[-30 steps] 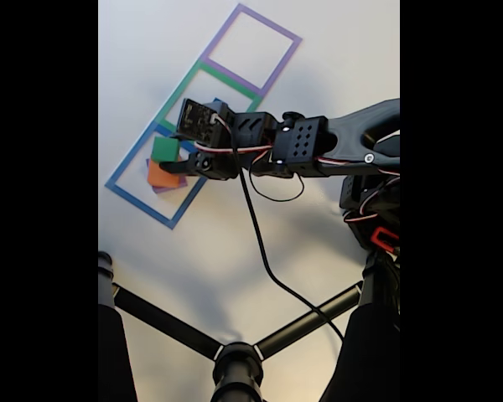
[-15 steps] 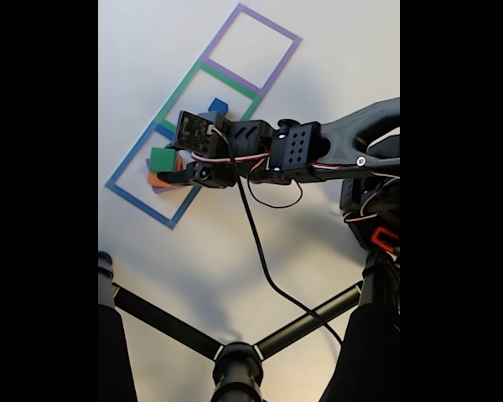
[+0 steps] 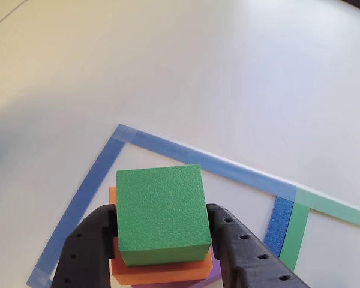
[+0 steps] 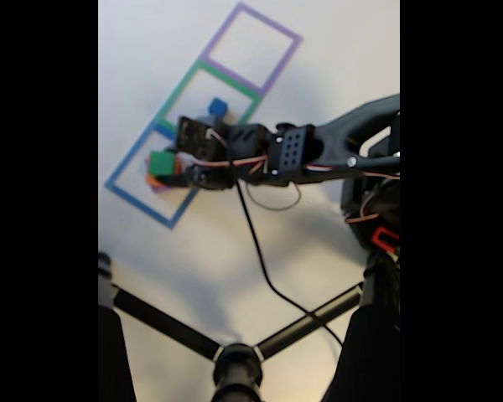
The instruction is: Tower of hanoi
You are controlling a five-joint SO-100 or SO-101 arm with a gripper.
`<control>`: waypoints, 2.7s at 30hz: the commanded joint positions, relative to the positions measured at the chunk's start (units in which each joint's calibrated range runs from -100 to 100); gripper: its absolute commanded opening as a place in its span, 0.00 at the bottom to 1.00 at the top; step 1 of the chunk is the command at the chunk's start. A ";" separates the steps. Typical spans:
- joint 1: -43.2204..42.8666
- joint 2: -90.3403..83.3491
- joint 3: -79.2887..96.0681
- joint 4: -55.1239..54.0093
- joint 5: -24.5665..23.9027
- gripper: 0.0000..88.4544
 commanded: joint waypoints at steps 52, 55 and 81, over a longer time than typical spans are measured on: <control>32.44 -21.75 -79.54 109.32 0.38 0.00; 35.80 -22.07 -80.81 111.91 0.38 0.00; 50.74 -40.02 -26.20 80.66 0.38 0.31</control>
